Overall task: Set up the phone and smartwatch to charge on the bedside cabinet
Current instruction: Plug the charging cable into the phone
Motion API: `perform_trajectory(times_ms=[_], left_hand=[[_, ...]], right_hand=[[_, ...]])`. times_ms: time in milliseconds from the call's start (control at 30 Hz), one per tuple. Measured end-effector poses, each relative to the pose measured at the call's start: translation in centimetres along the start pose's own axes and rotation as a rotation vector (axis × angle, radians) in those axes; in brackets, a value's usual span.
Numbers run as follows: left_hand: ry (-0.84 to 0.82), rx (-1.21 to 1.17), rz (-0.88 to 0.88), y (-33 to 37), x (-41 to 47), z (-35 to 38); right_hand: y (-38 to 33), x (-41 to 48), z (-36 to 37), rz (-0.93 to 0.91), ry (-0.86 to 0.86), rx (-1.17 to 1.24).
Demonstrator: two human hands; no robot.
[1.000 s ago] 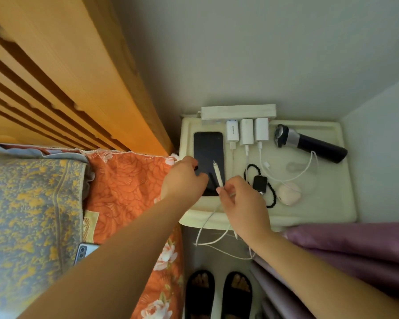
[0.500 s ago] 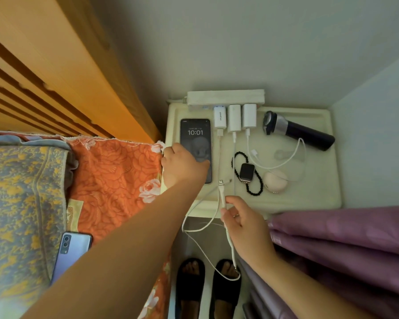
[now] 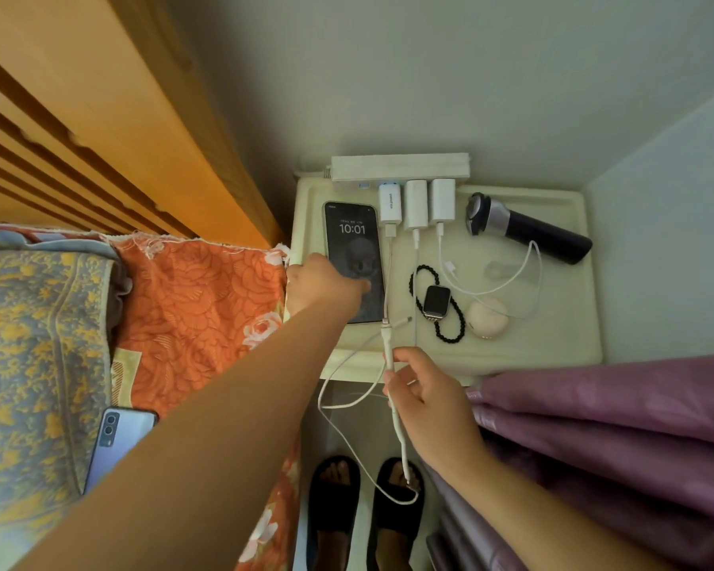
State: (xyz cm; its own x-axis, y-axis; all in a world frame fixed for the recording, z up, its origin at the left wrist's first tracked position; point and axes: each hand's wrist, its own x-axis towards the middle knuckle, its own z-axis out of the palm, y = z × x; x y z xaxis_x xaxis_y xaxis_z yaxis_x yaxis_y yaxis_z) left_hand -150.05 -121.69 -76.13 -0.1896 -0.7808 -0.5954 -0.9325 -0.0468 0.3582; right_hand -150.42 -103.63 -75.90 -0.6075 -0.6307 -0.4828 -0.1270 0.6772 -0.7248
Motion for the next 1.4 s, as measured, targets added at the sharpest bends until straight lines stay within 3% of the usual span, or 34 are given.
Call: perform_trajectory(times_ms=[100, 233, 300, 600, 1167, 1400], left_hand=[[-0.104, -0.368, 0.023, -0.8, -0.4, -1.0], [-0.341, -1.008, -0.15, -1.6, -1.5, -2.3], [-0.392, -1.124, -0.148, -2.0, -1.6, -2.9], [-0.455, -1.176, -0.094, -3.0, -2.1, -4.0], [-0.479, -1.126, -0.041, -3.2, -2.6, -4.6], [-0.445, -1.086, 0.029, -3.1, -3.0, -4.6]], right_hand=[[-0.3, -0.7, 0.4, 0.006, -0.008, 0.025], [-1.0, -1.8, 1.1, -0.033, -0.054, 0.037], [-1.6, -2.2, 1.3, -0.061, -0.065, 0.047], [-3.0, -2.7, 1.6, -0.091, 0.057, 0.12], [-4.1, -3.0, 1.8, -0.073, 0.001, 0.219], [-4.7, -3.5, 2.4, -0.041, 0.051, 0.245]])
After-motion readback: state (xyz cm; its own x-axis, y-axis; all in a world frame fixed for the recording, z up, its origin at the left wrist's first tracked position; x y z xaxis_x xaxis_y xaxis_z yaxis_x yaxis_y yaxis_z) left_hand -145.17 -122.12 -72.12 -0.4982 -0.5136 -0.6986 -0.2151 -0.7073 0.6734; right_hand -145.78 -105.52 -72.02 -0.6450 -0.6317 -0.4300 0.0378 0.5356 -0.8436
